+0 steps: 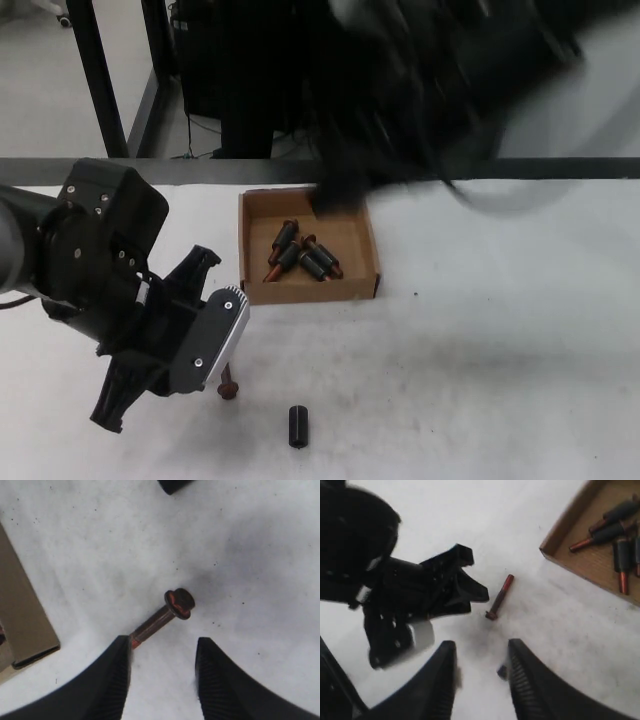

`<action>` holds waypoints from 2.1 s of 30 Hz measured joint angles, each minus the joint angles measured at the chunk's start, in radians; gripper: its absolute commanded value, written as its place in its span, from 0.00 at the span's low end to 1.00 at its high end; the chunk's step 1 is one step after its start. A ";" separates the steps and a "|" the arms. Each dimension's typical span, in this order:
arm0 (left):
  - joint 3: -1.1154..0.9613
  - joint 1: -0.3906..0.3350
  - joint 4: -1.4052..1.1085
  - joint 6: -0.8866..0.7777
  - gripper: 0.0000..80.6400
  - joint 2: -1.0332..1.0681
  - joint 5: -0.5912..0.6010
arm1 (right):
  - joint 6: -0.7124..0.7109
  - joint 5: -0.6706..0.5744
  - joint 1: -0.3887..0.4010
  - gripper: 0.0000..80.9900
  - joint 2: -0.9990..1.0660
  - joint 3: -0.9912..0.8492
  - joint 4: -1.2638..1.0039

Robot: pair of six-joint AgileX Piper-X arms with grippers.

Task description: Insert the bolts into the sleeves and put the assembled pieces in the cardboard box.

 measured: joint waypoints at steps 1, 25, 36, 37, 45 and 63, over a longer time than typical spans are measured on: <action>0.000 0.000 0.000 0.007 0.49 0.000 0.000 | 0.017 0.003 0.000 0.41 -0.040 0.098 -0.039; -0.004 0.000 -0.043 0.206 0.49 0.095 -0.025 | 0.218 0.123 0.052 0.41 -0.732 0.892 -0.643; -0.032 0.000 -0.089 0.261 0.49 0.121 -0.053 | 0.219 0.125 0.075 0.41 -0.732 0.969 -0.679; -0.044 0.000 -0.088 0.264 0.49 0.126 -0.052 | 0.219 0.125 0.075 0.41 -0.732 0.969 -0.685; -0.121 0.000 0.007 0.309 0.49 0.135 -0.008 | 0.219 0.125 0.075 0.41 -0.732 0.969 -0.702; -0.121 -0.010 0.066 0.390 0.46 0.135 -0.027 | 0.219 0.111 0.075 0.41 -0.732 1.029 -0.824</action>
